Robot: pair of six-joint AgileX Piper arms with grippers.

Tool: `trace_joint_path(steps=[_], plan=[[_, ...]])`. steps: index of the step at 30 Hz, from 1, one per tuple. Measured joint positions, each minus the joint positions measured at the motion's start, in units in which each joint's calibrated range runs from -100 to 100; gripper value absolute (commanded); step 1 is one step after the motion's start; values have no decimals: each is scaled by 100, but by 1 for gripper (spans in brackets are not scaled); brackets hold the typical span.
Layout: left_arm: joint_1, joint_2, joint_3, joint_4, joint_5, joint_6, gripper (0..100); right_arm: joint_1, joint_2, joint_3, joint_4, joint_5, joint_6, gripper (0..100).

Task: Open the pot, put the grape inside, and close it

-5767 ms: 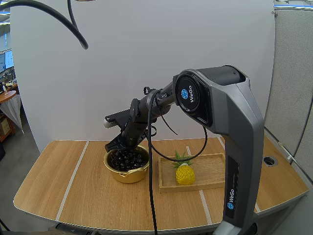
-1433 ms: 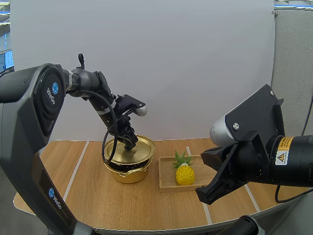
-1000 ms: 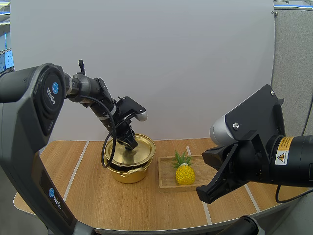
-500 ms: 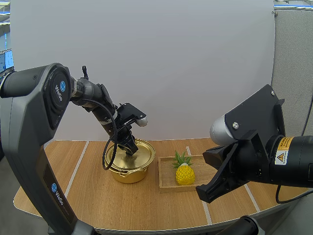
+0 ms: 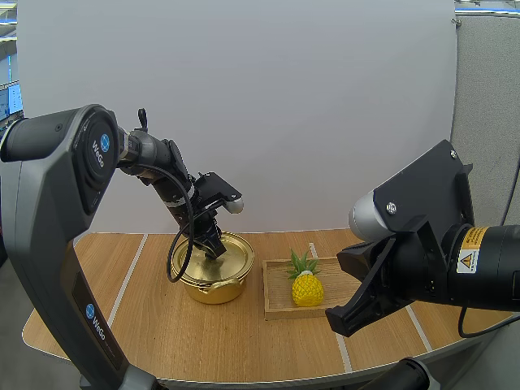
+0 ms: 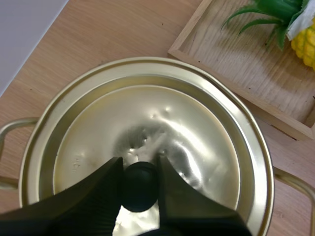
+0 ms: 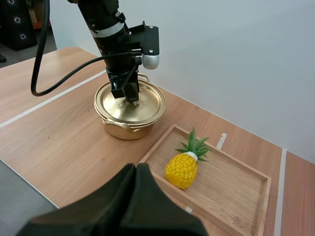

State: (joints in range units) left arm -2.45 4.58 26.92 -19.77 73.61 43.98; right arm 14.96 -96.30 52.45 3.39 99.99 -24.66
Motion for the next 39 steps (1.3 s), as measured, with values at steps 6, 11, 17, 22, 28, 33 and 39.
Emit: trace_joint_path(steps=[6, 11, 17, 22, 28, 33, 39], plan=[[0, 0, 0, 0, 37, 0, 36, 0, 0, 0, 0, 0, 0, 0], [0, 0, 0, 3, 266, 0, 100, 0, 0, 0, 0, 0, 0, 0], [0, 15, 0, 13, 895, 0, 100, 0, 0, 0, 0, 0, 0, 0], [0, -83, -12, 51, 1146, -69, 100, 0, 0, 0, 0, 0, 0, 0], [0, -780, -407, 243, 1790, -332, 100, 0, 0, 0, 0, 0, 0, 0], [0, -1609, -793, 266, 2315, -526, 100, 0, 0, 0, 0, 1, 0, 0], [0, -2622, -1042, 280, 2487, -690, 100, 0, 0, 0, -3, 1, 0, 0]])
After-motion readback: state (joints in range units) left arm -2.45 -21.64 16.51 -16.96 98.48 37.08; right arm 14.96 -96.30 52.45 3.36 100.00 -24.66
